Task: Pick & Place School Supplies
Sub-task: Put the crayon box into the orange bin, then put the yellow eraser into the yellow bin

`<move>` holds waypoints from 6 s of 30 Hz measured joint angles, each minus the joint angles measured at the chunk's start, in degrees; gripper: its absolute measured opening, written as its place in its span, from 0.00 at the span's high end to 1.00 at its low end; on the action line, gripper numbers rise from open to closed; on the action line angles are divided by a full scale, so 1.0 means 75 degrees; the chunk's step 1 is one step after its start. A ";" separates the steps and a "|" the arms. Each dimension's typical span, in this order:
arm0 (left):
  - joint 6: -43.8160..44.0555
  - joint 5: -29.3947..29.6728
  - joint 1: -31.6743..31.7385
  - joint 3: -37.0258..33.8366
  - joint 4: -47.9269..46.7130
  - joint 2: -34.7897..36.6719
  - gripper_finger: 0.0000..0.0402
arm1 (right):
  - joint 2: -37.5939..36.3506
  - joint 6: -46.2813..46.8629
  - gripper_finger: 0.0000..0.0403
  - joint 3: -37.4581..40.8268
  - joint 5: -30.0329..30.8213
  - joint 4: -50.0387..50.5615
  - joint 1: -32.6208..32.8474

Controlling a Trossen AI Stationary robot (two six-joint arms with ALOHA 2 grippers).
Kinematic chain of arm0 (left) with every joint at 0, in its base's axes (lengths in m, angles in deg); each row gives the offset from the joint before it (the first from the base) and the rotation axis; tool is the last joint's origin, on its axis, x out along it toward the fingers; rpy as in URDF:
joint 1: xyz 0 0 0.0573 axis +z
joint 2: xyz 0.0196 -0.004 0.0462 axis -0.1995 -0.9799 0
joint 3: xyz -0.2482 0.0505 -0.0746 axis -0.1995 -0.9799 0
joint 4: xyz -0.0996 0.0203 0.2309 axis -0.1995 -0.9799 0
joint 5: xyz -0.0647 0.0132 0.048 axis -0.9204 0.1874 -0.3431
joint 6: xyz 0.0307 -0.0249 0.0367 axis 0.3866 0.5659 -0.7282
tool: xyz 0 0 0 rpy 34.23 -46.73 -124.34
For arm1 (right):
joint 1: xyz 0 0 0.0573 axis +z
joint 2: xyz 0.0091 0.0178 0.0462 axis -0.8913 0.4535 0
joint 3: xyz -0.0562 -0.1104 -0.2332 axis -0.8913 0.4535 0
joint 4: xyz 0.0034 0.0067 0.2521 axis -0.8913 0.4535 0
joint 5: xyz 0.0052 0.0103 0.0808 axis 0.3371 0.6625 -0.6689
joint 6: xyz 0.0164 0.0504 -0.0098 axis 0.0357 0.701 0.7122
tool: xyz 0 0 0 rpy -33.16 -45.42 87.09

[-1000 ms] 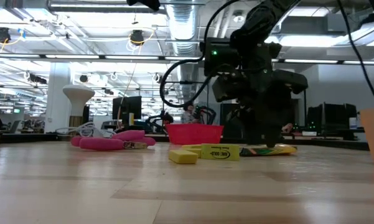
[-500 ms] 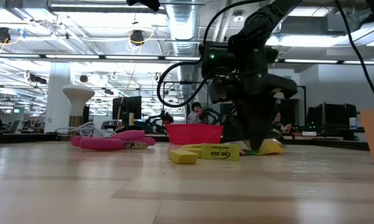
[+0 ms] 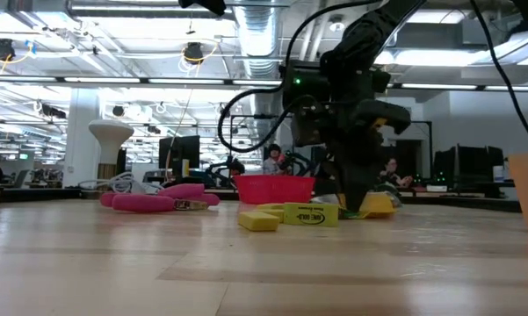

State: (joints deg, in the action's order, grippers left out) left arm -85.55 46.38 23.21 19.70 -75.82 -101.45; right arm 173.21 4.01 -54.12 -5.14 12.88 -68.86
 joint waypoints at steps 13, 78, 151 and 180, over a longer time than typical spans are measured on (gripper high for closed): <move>-0.0003 0.0003 0.0003 0.0000 0.0000 0.0000 0.85 | -0.2302 0.0721 0.94 0.0022 -0.0010 0.1650 -0.0318; -0.0051 -0.0660 -0.0070 0.0023 0.0035 -0.0308 0.91 | -0.8130 1.0569 0.66 0.3699 0.4209 -0.1269 0.5470; -0.0272 -0.2878 -0.2417 0.0000 0.2820 -0.5285 0.52 | -1.1428 0.4650 0.69 0.3697 0.7479 -0.5163 0.3217; -0.0294 -0.2682 -0.2657 -0.1123 0.3586 -0.5397 0.52 | -1.1428 0.4475 0.69 0.3697 0.7460 -0.5085 0.3214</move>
State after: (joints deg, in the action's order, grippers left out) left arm -87.75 26.26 3.29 11.28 -48.93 -141.93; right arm 87.50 37.57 -26.40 50.82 -25.25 -44.75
